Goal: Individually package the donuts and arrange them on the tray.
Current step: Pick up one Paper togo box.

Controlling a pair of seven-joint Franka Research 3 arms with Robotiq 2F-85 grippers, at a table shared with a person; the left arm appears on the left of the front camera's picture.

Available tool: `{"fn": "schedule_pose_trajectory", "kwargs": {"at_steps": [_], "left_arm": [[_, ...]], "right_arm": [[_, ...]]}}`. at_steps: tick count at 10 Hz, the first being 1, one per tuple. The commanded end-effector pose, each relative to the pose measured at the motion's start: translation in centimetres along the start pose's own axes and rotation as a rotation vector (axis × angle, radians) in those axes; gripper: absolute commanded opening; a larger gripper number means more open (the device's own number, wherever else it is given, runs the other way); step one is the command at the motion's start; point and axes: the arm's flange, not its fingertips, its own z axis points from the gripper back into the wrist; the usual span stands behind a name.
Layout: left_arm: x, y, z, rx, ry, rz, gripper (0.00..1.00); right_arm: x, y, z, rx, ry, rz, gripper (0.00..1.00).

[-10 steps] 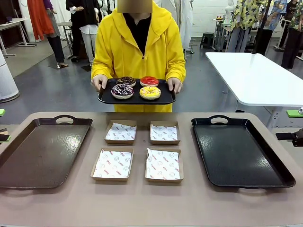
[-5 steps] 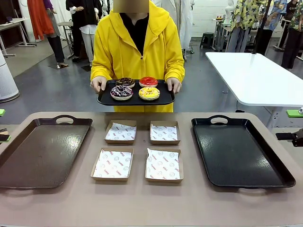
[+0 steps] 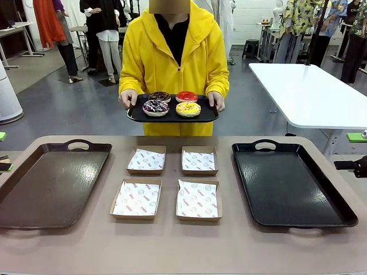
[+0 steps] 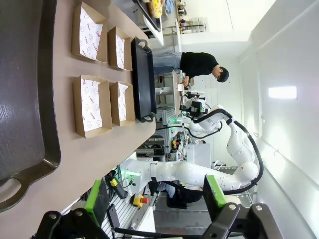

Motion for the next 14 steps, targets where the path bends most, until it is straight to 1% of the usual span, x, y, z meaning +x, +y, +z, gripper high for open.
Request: {"fn": "schedule_pose_trajectory", "kwargs": {"at_steps": [1,5,6,7,8,10,11,12,14], "left_arm": [[0.2,-0.2,0.0,-0.009,-0.015,0.006,1.0],[0.2,-0.2,0.0,-0.009,-0.015,0.006,1.0],[0.2,-0.2,0.0,-0.009,-0.015,0.006,1.0],[0.2,-0.2,0.0,-0.009,-0.015,0.006,1.0],[0.2,-0.2,0.0,-0.009,-0.015,0.006,1.0],[0.2,-0.2,0.0,-0.009,-0.015,0.006,1.0],[0.2,-0.2,0.0,-0.009,-0.015,0.006,1.0],[0.2,-0.2,0.0,-0.009,-0.015,0.006,1.0],[0.2,-0.2,0.0,-0.009,-0.015,0.006,1.0]], "right_arm": [[0.0,0.0,0.0,0.012,-0.001,0.0,1.0],[0.0,0.0,0.0,0.0,0.0,0.0,1.0],[1.0,0.8,-1.6,-0.078,-0.013,0.002,1.0],[3.0,2.1,-3.9,-0.15,-0.016,0.007,1.0],[5.5,3.0,-6.9,-0.218,0.021,-0.051,1.0],[10.1,5.2,-13.1,-0.333,0.057,-0.124,1.0],[11.6,6.0,-16.2,-0.427,0.062,-0.111,1.0],[12.3,6.4,-19.5,-0.553,0.086,-0.087,1.0],[13.0,6.3,-25.5,-0.784,0.108,-0.034,1.0]]}}
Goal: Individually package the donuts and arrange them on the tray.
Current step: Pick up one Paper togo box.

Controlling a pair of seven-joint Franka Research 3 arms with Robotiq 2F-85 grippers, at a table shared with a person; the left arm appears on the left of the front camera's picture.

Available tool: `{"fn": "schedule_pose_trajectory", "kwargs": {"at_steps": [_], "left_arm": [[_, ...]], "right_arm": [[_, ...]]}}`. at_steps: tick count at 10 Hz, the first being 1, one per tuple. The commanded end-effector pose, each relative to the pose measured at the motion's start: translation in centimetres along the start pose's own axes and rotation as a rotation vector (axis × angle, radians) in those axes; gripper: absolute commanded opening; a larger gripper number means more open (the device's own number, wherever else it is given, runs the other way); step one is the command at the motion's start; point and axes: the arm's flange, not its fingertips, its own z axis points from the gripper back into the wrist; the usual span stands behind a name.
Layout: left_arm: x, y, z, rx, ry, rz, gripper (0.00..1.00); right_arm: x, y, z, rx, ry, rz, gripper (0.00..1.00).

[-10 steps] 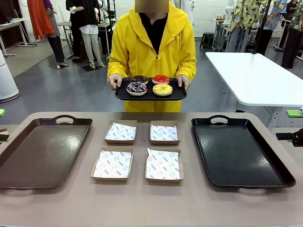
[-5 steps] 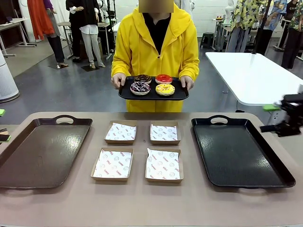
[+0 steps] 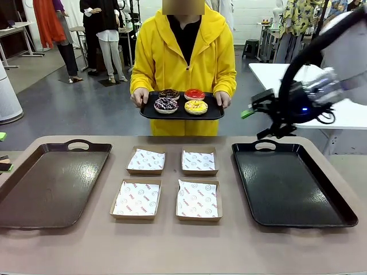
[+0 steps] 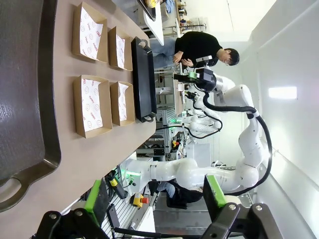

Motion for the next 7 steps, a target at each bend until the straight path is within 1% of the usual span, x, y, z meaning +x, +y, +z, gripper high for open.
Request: {"fn": "schedule_pose_trajectory", "kwargs": {"at_steps": [1,2,3,4,5,6,7], "left_arm": [[0.2,-0.2,0.1,-0.01,-0.017,0.004,1.0],[0.2,-0.2,0.1,-0.01,-0.017,0.004,1.0],[0.2,-0.2,0.1,-0.01,-0.017,0.004,1.0],[0.2,-0.2,0.1,-0.01,-0.017,0.004,1.0],[0.2,-0.2,0.1,-0.01,-0.017,0.004,1.0],[0.2,-0.2,0.1,-0.01,-0.017,0.004,1.0],[0.2,-0.2,0.1,-0.01,-0.017,0.004,1.0]], "right_arm": [[1.2,1.0,-3.1,-0.211,0.035,0.016,1.0],[1.3,2.1,-4.9,-0.274,0.03,0.04,1.0],[0.7,3.0,-5.6,-0.347,0.004,0.061,1.0],[0.5,3.6,-6.0,-0.382,-0.001,0.068,1.0],[0.1,4.0,-6.0,-0.391,-0.002,0.079,1.0],[-0.5,4.0,-5.5,-0.346,0.013,0.08,1.0],[0.0,3.2,-6.5,-0.363,0.013,0.098,1.0]]}}
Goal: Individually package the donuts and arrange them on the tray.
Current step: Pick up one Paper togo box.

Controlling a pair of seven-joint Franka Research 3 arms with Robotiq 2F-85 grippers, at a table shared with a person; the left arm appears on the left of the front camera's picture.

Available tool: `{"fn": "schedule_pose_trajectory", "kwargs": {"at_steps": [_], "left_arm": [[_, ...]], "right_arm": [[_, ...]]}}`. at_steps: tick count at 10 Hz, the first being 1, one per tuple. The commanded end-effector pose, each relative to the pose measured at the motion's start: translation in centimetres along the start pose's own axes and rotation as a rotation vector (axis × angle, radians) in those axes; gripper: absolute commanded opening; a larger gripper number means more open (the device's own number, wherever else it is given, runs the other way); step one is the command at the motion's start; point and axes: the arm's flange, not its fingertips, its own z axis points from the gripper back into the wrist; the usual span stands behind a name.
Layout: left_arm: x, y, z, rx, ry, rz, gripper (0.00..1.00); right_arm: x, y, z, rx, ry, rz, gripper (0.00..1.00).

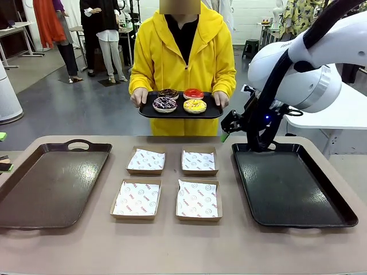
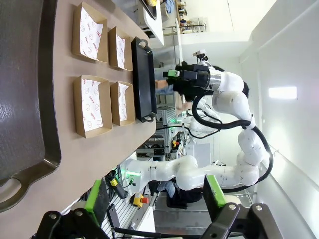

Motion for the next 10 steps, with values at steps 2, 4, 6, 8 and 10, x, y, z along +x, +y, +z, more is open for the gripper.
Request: {"fn": "schedule_pose_trajectory", "kwargs": {"at_steps": [2,4,6,8,10], "left_arm": [[0.2,-0.2,0.1,-0.011,-0.017,0.004,1.0],[0.2,-0.2,0.1,-0.011,-0.017,0.004,1.0],[0.2,-0.2,0.1,-0.011,-0.017,0.004,1.0],[0.2,-0.2,0.1,-0.011,-0.017,0.004,1.0],[0.2,-0.2,0.1,-0.011,-0.017,0.004,1.0]], "right_arm": [[0.1,-0.4,-0.5,0.0,0.003,-0.004,1.0],[0.1,-0.4,-0.5,0.0,0.003,-0.004,1.0],[0.1,-0.4,-0.5,0.0,0.003,-0.004,1.0],[1.6,0.5,-2.0,-0.08,0.031,-0.027,1.0],[3.7,2.4,-4.5,-0.132,0.044,-0.046,1.0]]}}
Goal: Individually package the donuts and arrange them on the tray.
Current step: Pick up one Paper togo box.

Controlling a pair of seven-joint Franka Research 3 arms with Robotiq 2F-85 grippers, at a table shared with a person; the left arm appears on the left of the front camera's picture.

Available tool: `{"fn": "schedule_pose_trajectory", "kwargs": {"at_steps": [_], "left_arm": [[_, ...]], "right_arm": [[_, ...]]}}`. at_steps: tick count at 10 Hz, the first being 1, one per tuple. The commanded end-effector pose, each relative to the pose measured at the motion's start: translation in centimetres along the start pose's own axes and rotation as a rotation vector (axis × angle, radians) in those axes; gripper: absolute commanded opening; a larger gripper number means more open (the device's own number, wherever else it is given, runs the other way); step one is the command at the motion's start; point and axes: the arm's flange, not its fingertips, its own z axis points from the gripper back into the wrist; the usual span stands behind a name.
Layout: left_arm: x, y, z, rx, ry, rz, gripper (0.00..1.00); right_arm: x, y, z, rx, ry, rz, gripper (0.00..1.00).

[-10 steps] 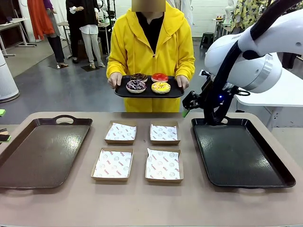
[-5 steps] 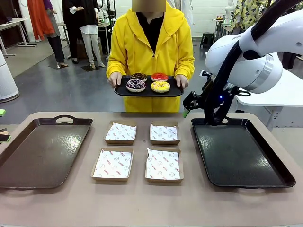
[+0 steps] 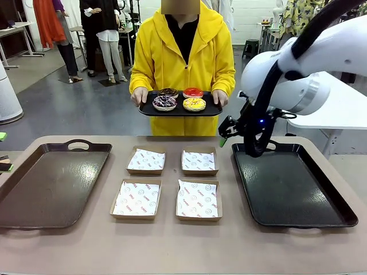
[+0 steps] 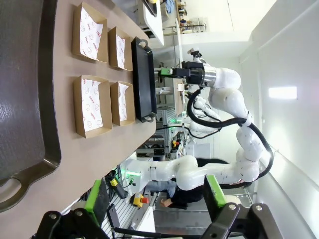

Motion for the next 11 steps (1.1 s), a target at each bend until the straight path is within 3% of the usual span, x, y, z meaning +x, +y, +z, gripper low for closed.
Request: {"fn": "schedule_pose_trajectory", "kwargs": {"at_steps": [1,5,11], "left_arm": [[0.2,-0.2,0.1,-0.011,-0.017,0.004,1.0],[0.2,-0.2,0.1,-0.011,-0.017,0.004,1.0],[0.2,-0.2,0.1,-0.011,-0.017,0.004,1.0]], "right_arm": [[3.0,3.5,-2.0,-0.098,-0.014,-0.024,1.0],[6.3,6.5,-8.1,-0.284,-0.024,-0.05,1.0],[6.2,6.9,-10.5,-0.284,-0.05,0.02,1.0]]}}
